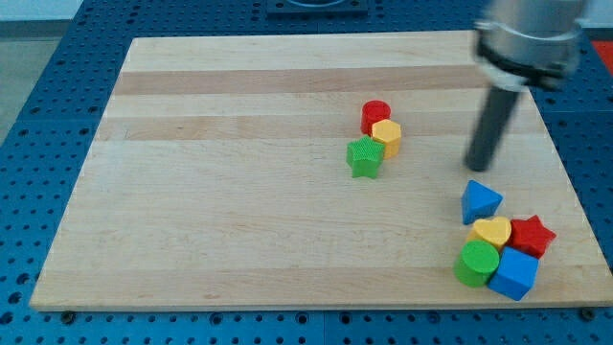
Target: Slide the green circle and cube to the bottom of the green star
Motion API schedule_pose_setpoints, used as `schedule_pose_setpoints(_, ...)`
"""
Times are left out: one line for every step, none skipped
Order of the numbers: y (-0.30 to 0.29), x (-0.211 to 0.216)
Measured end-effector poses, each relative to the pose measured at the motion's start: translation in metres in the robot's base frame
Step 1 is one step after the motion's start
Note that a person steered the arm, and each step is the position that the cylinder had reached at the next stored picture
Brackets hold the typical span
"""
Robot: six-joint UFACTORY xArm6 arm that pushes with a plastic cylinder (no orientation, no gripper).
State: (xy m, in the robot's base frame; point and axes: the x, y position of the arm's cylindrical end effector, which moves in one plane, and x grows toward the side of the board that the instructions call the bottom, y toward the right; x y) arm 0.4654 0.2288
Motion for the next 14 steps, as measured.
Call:
schedule_pose_setpoints(0.085,0.016)
schedule_pose_setpoints(0.099,0.089)
schedule_pose_setpoints(0.092,0.149)
schedule_pose_setpoints(0.077,0.152)
schedule_pose_setpoints(0.053,0.152)
schedule_pose_setpoints(0.026,0.151)
schedule_pose_setpoints(0.000,0.153)
schedule_pose_setpoints(-0.022,0.153)
schedule_pose_setpoints(-0.067,0.153)
schedule_pose_setpoints(-0.110,0.133)
schedule_pose_setpoints(-0.161,0.110)
schedule_pose_setpoints(-0.181,0.106)
schedule_pose_setpoints(-0.181,0.136)
schedule_pose_setpoints(-0.174,0.154)
